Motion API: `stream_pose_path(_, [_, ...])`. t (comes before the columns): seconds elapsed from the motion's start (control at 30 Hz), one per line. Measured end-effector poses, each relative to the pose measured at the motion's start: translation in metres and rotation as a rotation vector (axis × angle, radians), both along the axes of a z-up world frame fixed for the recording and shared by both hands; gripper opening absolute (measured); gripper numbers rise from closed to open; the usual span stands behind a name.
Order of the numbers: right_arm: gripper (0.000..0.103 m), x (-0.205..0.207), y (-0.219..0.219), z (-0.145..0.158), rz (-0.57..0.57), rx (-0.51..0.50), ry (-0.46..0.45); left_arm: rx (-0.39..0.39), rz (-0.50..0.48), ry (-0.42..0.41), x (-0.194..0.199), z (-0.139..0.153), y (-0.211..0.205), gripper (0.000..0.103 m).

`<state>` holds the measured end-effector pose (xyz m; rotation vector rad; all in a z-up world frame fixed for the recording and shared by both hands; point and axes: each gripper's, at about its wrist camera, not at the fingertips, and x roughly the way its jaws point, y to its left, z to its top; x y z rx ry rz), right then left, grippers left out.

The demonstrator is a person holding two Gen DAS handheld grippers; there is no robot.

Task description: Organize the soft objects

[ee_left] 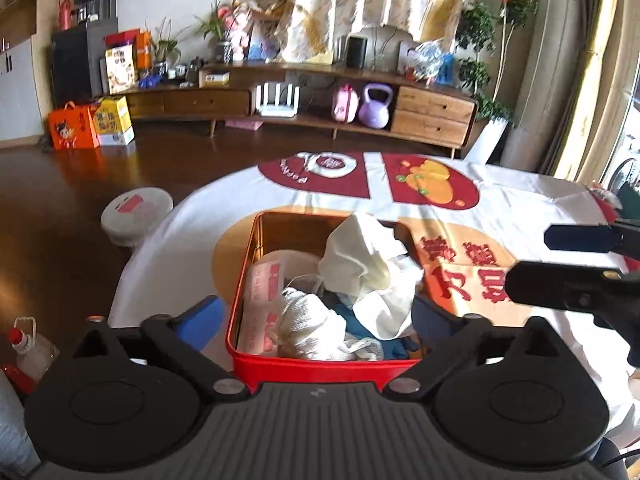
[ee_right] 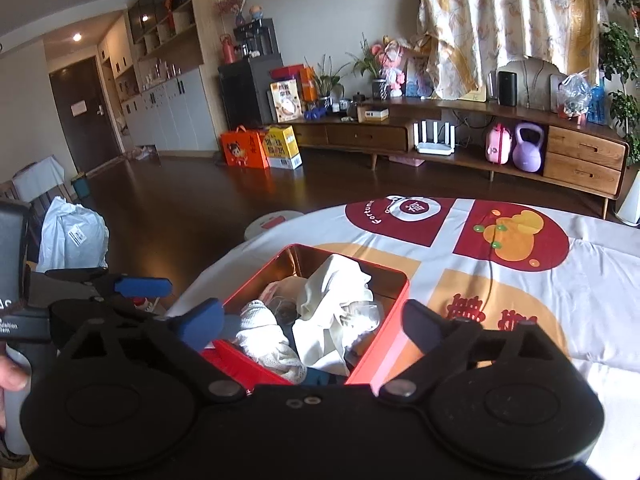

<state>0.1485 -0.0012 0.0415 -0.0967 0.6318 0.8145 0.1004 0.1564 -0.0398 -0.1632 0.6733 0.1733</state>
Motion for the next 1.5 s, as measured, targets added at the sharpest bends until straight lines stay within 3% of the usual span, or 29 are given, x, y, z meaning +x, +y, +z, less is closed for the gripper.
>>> stream_pose_path(0.23, [0.103, -0.017, -0.023, -0.003, -0.027, 0.044, -0.029, -0.022, -0.008, -0.020, -0.015, 0.008, -0.008, 0.102])
stream_pose_path(0.67, [0.103, -0.040, -0.047, -0.006, -0.075, 0.087, -0.065, 0.016, 0.011, -0.043, -0.048, 0.015, -0.026, 0.102])
stream_pose_path(1.5, [0.103, -0.052, -0.054, -0.012, -0.121, 0.080, -0.063, 0.016, 0.003, -0.094, -0.068, 0.025, -0.041, 0.102])
